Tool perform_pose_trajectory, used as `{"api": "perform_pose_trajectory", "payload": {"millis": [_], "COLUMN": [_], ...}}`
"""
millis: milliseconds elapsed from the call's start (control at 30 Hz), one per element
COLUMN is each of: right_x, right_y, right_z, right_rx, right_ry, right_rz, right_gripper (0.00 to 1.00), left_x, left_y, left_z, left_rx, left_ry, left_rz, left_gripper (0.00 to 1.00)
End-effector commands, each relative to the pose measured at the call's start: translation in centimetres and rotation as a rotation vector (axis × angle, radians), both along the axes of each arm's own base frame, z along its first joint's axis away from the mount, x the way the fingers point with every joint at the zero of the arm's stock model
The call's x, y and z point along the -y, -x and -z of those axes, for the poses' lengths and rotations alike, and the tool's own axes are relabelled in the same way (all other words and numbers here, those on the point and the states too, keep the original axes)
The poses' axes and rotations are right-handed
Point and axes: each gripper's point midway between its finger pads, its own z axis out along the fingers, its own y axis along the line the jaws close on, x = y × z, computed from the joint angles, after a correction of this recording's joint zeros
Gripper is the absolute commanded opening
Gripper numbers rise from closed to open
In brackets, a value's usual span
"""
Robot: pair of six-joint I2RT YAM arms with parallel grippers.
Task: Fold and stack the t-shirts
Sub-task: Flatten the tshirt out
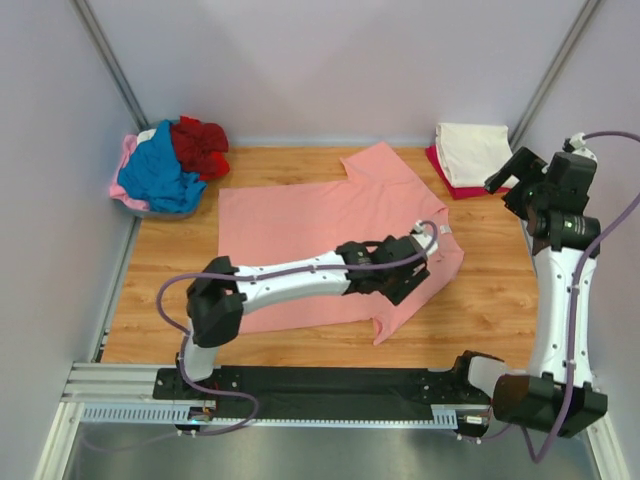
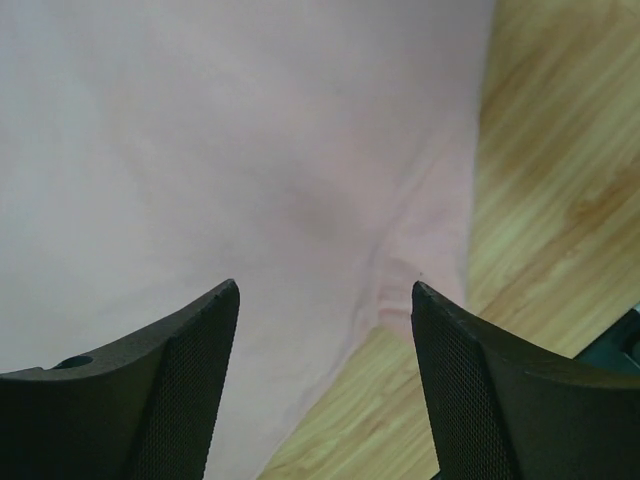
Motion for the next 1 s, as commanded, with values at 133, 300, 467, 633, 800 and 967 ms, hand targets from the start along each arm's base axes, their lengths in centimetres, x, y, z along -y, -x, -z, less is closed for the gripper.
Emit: {"api": "perform_pose_trajectory", "payload": {"millis": [133, 300, 467, 633, 800, 967], "right_x": [-0.7, -2.1, -2.5, -2.7, -2.7, -2.8], "right_y": [3.2, 3.6, 3.8, 3.5, 3.5, 3.5], "right_z": [-2.0, -2.6, -2.4, -2.1, -2.0, -1.9], "right_rx": [0.113, 0.149, 0.155, 0.151, 0.153, 0.151], "right_ry": [-0.011, -0.05, -0.06, -0.064, -0.061, -0.062], "right_rz": [0.046, -0.003, -0.022, -0.034, -0.039, -0.045], "right_gripper": [1.0, 1.0, 1.0, 1.0, 1.0, 1.0], "left_x": [7.2, 9.7, 12.0, 13.4, 14.1, 14.2], "left_y": [1.8, 1.9, 2.0, 2.7, 2.7, 2.3], "left_z": [3.6, 5.7, 6.1, 8.2, 10.3, 11.2], "left_rx": [-0.004, -0.008, 0.005, -0.028, -0.049, -0.032], "left_ry": [0.062, 0.086, 0.115, 0.099, 0.078, 0.049], "left_rz": [0.126, 0.144, 0.179, 0.221, 0.229, 0.223], "left_gripper": [0.73, 0.68, 0.66, 0.66, 0.6, 0.54]}}
